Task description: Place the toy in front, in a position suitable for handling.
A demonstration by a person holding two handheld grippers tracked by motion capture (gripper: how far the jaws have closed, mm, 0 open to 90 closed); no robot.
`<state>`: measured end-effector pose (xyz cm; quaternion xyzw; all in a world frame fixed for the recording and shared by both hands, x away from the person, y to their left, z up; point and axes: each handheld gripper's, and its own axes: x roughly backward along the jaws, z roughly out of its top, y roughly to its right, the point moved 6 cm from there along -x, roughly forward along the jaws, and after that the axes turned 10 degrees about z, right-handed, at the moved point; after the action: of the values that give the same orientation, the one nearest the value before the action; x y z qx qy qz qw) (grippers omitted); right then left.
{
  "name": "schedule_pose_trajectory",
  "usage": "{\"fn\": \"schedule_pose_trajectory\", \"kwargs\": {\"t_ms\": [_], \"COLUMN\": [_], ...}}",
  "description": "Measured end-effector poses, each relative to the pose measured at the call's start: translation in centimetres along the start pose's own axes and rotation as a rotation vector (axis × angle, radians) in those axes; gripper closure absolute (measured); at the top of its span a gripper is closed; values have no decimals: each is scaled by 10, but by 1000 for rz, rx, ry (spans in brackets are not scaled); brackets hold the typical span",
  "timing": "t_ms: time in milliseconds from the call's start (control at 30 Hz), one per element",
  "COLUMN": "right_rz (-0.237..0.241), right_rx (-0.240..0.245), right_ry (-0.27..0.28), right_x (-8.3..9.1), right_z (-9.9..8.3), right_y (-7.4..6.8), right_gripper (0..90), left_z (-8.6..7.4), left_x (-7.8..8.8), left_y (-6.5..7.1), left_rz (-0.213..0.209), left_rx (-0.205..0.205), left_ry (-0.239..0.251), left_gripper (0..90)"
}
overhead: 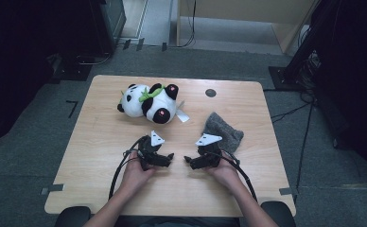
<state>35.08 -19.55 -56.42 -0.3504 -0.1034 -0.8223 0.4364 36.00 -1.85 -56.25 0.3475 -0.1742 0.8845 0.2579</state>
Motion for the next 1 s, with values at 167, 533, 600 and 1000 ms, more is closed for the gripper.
{"fn": "schedule_pose_trajectory", "kwargs": {"t_ms": [167, 533, 600, 1000], "right_rz": [-2, -6, -6, -13], "right_rx": [-5, -11, -11, -22], "right_ry": [-1, 1, 2, 4], "right_x": [0, 1, 1, 5], "right_z": [0, -1, -1, 1], "right_y": [0, 0, 0, 5], "right_gripper": [112, 112, 116, 253], "left_z": [0, 0, 0, 4], "left_x": [0, 3, 4, 10], "left_y": [0, 0, 0, -10], "left_rz": [0, -16, -21, -66], "left_rx": [0, -14, -16, 1], "left_ry": [0, 7, 11, 21], "left_gripper": [73, 119, 187, 216]}}
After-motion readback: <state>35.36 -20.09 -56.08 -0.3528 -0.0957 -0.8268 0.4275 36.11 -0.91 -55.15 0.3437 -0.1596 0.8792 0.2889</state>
